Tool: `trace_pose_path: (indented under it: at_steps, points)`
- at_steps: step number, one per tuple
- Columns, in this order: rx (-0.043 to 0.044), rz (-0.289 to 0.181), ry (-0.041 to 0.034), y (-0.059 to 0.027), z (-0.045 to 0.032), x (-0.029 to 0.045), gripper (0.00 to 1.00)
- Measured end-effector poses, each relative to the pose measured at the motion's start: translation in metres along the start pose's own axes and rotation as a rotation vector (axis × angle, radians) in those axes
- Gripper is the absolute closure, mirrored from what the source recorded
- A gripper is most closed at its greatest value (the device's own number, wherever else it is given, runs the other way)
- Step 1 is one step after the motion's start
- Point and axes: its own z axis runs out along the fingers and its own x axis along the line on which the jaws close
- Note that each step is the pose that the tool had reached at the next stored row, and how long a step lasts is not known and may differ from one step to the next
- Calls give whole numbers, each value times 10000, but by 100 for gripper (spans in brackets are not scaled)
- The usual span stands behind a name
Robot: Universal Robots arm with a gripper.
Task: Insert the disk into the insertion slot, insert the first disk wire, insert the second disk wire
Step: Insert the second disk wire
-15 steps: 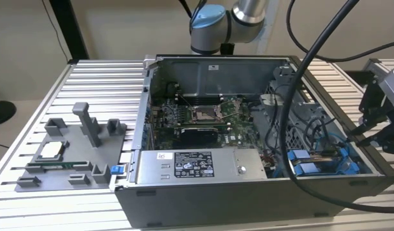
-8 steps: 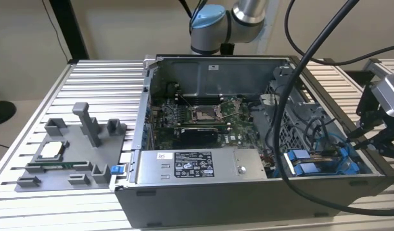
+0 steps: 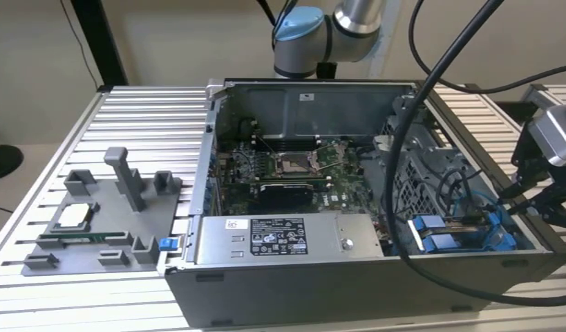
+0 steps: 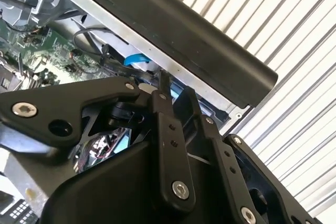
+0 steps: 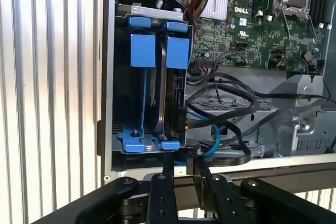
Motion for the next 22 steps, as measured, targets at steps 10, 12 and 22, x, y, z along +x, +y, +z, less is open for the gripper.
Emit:
trace_pose_path:
  at_steps: [10, 12, 22]
  points:
    - [68, 86, 6, 23, 11, -25, 0]
    - [103, 109, 5, 28, 14, -30, 100]
    - [329, 202, -18, 58, 36, -50, 100]
